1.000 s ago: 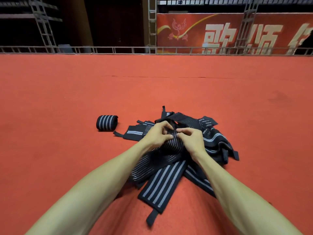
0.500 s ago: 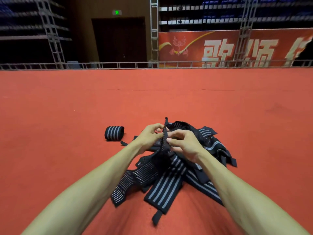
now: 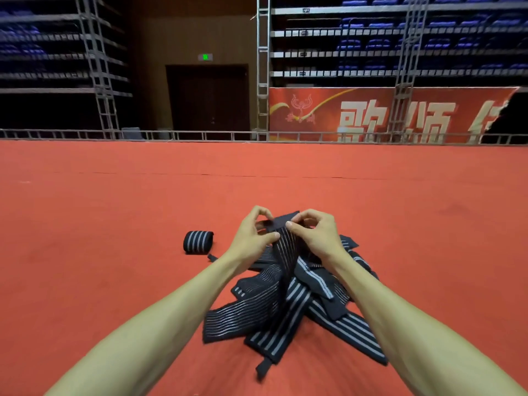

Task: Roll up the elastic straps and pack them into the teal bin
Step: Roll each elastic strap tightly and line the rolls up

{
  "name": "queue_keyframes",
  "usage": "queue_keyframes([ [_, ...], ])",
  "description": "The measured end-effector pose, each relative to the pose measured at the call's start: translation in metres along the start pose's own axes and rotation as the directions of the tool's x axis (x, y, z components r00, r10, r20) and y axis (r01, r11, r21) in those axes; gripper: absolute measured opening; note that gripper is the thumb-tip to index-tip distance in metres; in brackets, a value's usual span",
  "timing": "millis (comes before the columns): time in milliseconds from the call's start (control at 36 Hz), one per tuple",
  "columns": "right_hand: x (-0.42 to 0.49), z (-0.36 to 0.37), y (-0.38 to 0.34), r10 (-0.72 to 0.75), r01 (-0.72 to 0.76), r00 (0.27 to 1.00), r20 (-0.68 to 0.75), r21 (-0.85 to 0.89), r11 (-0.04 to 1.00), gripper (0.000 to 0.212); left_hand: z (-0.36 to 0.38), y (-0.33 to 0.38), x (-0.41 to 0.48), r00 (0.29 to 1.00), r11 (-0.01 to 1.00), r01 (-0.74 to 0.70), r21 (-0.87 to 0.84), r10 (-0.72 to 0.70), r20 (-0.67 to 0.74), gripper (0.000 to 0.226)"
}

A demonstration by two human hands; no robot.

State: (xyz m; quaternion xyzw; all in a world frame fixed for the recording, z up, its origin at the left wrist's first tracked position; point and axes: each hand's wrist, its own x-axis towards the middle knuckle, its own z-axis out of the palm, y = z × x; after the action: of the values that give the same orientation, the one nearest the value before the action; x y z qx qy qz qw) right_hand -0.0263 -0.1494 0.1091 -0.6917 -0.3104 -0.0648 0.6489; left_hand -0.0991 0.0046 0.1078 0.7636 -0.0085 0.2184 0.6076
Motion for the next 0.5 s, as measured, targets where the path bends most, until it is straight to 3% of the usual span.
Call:
queue_keyframes([
  [111,-0.002,-0.011,-0.011,-0.077,0.085,0.990,0.114,-0.071,0.994,0.022,-0.003,0.015,0.003,0.993,0.995,-0.097,-0.003,0.096,-0.066,0.031],
  [194,0.001,-0.015,-0.021,-0.143,0.151,0.987,0.079,-0.102,0.983,0.021,-0.005,0.025,0.007,0.985,0.986,-0.164,-0.012,0.163,-0.058,0.024],
  [250,0.005,-0.019,-0.031,-0.183,0.184,0.983,0.022,-0.098,0.978,0.025,-0.004,0.031,0.003,0.979,0.979,-0.202,0.028,0.201,0.027,0.018],
  [361,0.021,-0.032,-0.049,-0.242,0.232,0.967,-0.077,-0.115,0.966,0.033,0.005,0.022,-0.007,0.926,0.910,-0.330,0.251,0.261,0.272,0.041],
  [500,0.038,-0.058,-0.069,-0.274,0.258,0.946,-0.173,-0.110,0.960,0.030,0.025,-0.014,-0.021,0.926,0.907,-0.283,0.312,0.173,0.336,0.056],
])
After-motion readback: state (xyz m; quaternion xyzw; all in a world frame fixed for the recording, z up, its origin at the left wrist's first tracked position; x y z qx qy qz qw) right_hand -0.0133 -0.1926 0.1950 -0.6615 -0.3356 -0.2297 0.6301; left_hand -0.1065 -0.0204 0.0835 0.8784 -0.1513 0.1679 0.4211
